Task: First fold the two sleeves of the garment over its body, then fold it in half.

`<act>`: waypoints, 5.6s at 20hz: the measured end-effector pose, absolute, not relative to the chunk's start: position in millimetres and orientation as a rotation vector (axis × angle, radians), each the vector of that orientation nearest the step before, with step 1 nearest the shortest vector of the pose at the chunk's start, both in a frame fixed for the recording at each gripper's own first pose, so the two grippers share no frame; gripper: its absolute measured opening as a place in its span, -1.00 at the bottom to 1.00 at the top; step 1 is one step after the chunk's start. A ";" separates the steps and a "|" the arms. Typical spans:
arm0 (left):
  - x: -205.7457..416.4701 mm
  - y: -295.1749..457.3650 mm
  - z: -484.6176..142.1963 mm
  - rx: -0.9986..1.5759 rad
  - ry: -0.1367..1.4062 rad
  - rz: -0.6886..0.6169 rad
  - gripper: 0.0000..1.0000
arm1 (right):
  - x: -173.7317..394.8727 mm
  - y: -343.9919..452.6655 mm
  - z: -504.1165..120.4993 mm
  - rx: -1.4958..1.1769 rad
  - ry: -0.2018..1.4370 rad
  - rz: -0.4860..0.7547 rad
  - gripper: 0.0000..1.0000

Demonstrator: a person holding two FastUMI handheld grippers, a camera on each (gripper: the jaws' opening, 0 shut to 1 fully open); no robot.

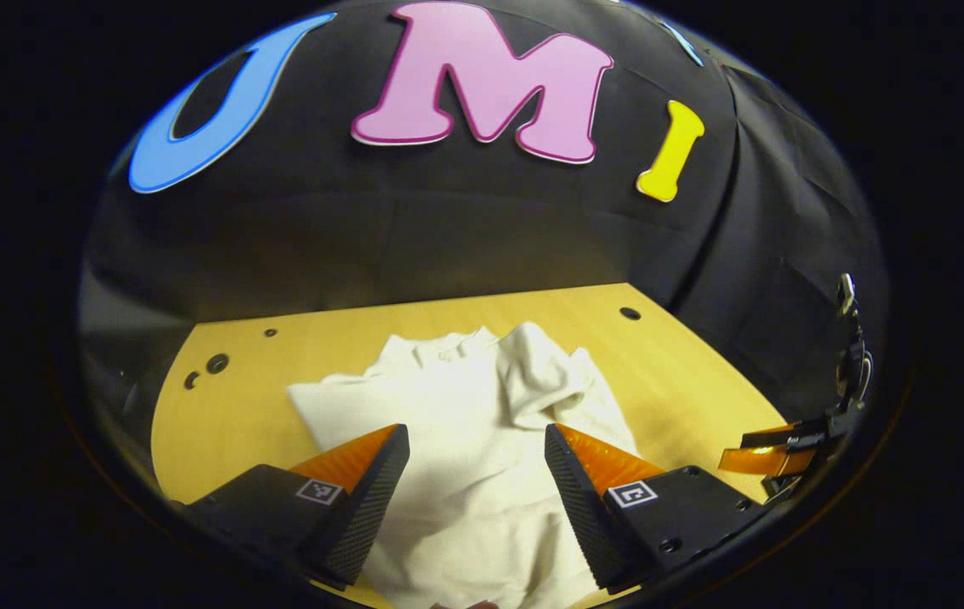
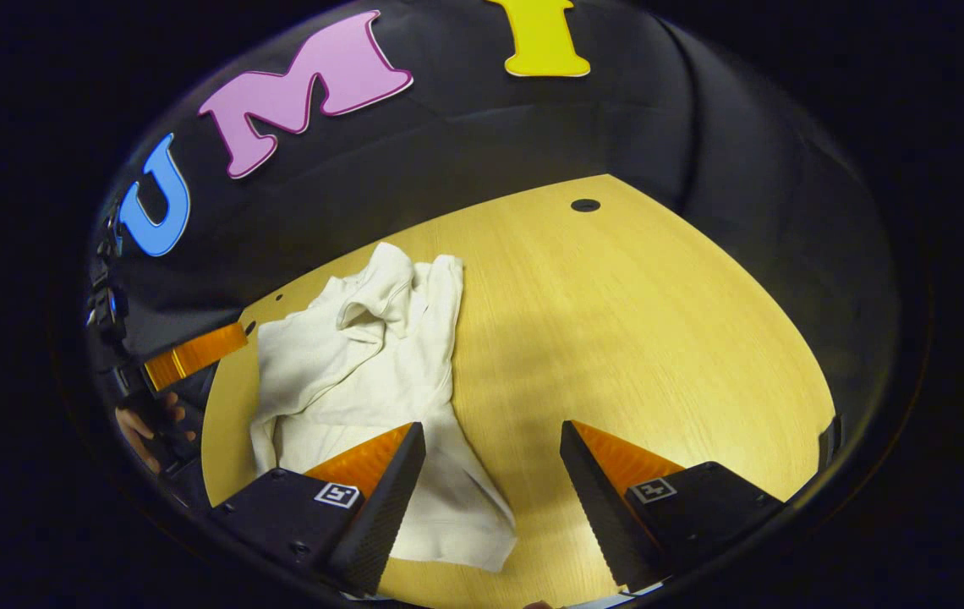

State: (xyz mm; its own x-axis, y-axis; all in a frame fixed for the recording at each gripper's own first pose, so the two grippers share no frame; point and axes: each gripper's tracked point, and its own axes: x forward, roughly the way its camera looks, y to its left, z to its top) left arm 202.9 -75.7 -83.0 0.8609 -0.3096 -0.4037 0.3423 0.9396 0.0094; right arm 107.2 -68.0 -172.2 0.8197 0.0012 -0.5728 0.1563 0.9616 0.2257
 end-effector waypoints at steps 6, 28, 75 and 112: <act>101.8 2.8 -183.5 -0.017 0.584 -0.197 0.95 | 73.2 -20.9 -223.0 0.250 0.727 0.002 0.97; 33.8 -23.8 -270.4 0.076 0.708 -0.145 -0.05 | 44.3 8.4 -281.5 -0.064 0.812 0.050 -0.12; 383.9 -6.0 -76.9 -0.063 0.508 -0.080 0.04 | 380.4 42.1 -114.7 0.136 0.503 0.120 -0.14; -20.5 12.8 51.1 -0.021 -0.103 -0.100 0.95 | 23.3 80.0 2.4 -0.031 0.030 0.104 0.96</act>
State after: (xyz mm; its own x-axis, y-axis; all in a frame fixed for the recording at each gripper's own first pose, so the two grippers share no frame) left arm -20.5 12.8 51.1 0.9897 -0.0988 0.1037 0.1010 0.9948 -0.0156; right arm 23.3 80.0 2.4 0.9941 0.1035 -0.0311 -0.1044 0.9941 -0.0293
